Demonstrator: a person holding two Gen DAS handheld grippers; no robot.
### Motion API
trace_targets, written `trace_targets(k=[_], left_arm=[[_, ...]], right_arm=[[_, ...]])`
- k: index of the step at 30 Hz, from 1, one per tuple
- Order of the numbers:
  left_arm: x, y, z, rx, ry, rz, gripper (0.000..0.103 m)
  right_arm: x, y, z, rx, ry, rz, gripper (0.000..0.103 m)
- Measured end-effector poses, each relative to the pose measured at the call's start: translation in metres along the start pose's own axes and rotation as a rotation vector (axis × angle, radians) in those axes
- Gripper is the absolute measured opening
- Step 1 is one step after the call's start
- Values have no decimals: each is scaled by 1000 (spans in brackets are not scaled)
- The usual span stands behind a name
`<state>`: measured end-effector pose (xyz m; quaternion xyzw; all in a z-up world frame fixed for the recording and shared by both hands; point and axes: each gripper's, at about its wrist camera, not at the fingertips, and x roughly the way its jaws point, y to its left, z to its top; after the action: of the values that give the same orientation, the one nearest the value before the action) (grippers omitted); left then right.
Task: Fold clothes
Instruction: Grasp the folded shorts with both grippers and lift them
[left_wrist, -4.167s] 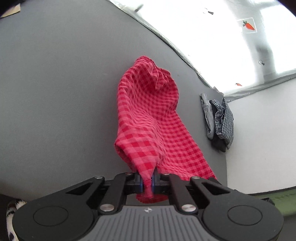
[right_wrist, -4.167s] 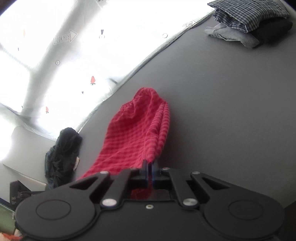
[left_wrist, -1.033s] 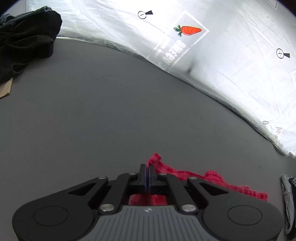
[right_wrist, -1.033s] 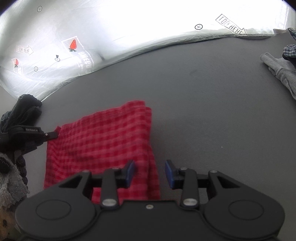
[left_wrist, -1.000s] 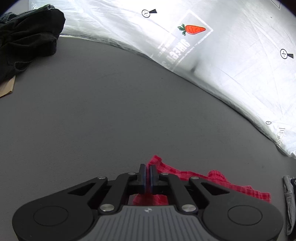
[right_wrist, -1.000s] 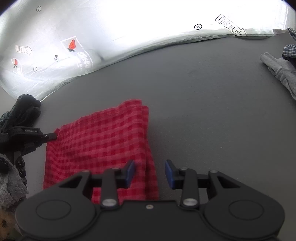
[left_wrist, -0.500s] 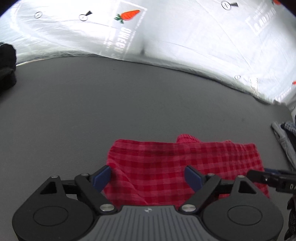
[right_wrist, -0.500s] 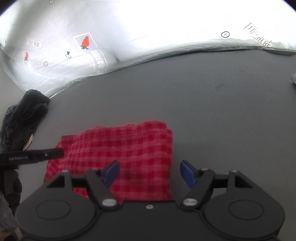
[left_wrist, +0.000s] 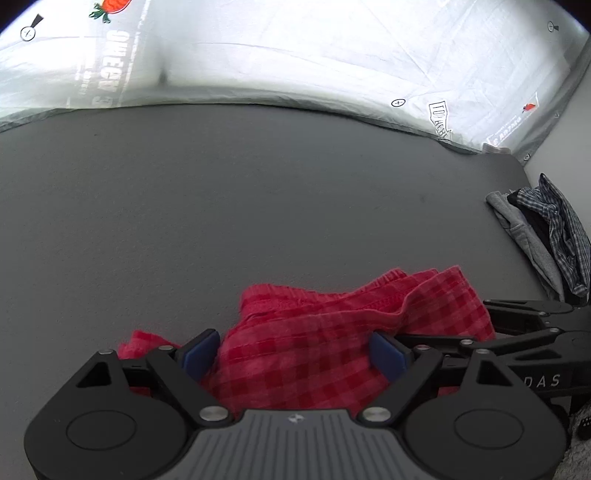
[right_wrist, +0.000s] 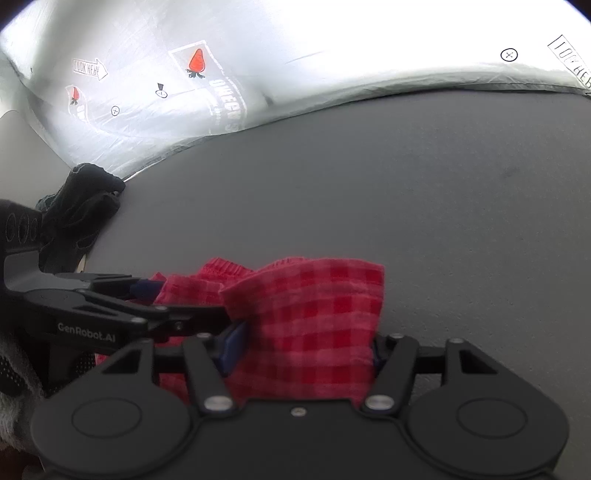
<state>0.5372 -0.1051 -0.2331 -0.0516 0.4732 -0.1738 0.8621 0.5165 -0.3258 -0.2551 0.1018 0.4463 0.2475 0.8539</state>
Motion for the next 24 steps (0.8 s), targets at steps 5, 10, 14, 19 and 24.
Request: trace_targets(k=[5, 10, 14, 19, 24], left_arm=[[-1, 7, 0, -23, -9, -63, 46], [-12, 20, -10, -126, -43, -142, 22], [-40, 14, -16, -121, -114, -159, 19], [-89, 6, -23, -108, -217, -222, 19], [-134, -20, -30, -14, -309, -256, 19]], right_arm=[[-4, -1, -5, 71, -11, 22, 19], [-15, 30, -12, -2, -31, -38, 11], [-36, 60, -18, -56, -86, -84, 8], [-81, 83, -28, -16, -197, -112, 8], [-129, 103, -40, 12, -308, -132, 8]])
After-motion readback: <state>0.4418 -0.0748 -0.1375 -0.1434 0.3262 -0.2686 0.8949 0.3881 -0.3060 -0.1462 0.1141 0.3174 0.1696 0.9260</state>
